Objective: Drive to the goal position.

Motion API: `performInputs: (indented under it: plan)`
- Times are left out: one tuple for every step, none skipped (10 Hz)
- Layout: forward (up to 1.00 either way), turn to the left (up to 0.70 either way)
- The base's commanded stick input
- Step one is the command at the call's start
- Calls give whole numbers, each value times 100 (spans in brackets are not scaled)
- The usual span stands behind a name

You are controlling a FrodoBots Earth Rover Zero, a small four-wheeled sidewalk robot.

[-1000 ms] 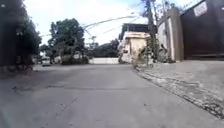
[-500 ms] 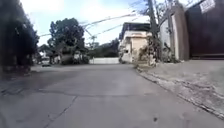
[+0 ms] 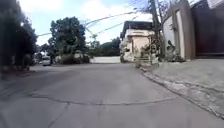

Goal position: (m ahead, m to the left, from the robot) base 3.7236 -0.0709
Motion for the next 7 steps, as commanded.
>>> performInputs:
  plan:
    - [70, 0]
    - [70, 0]
    - [70, 0]
    - [70, 0]
    - [70, 0]
    - [70, 0]
    - [70, 0]
